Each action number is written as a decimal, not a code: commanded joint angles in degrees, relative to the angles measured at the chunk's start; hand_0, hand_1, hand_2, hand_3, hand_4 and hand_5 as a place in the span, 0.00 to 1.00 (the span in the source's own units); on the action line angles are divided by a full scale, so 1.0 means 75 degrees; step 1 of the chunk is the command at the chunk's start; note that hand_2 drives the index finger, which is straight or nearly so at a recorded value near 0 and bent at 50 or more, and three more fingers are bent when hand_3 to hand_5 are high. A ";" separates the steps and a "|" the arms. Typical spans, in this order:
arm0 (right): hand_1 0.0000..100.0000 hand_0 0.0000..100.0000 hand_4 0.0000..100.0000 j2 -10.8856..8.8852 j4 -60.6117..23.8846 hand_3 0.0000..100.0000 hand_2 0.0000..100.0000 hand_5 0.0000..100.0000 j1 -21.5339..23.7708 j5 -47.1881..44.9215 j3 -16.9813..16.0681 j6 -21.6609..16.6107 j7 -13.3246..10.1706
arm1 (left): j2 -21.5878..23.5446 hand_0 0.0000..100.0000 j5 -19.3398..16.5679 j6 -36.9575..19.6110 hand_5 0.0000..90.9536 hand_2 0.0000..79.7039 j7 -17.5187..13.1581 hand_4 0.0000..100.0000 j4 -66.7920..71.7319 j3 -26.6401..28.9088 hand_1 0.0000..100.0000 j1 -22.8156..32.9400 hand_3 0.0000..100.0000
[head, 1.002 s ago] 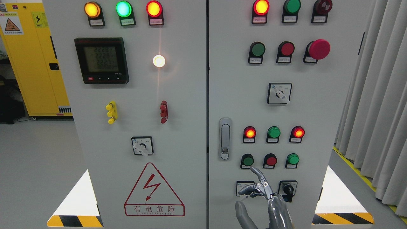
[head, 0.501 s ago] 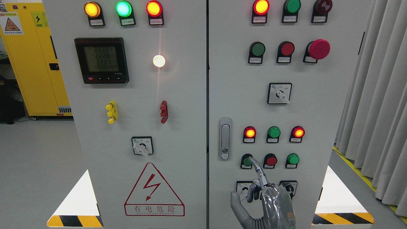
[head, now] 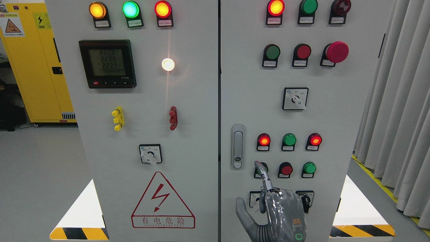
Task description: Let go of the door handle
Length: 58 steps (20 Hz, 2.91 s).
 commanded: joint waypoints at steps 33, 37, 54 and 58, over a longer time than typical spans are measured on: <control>0.36 0.53 1.00 0.0010 0.1352 1.00 0.02 1.00 -0.0822 0.2014 0.0465 0.0799 -0.0210 | 0.0000 0.12 0.0000 -0.0009 0.00 0.00 0.0004 0.00 0.0000 0.0004 0.56 0.0001 0.00; 0.36 0.54 1.00 0.0010 0.1399 1.00 0.02 1.00 -0.0834 0.2002 0.0441 0.0893 -0.0198 | 0.0000 0.12 0.0000 -0.0009 0.00 0.00 0.0004 0.00 0.0000 0.0004 0.56 0.0001 0.00; 0.36 0.54 1.00 0.0010 0.1458 1.00 0.02 1.00 -0.0881 0.1991 0.0383 0.0963 -0.0163 | 0.0000 0.12 0.0000 0.0003 0.00 0.00 0.0004 0.00 0.0000 0.0004 0.56 0.0001 0.00; 0.36 0.54 1.00 0.0010 0.1481 1.00 0.02 1.00 -0.0962 0.1979 0.0383 0.0963 -0.0163 | 0.0000 0.12 0.0000 0.0003 0.00 0.00 0.0004 0.00 0.0000 -0.0008 0.56 0.0001 0.00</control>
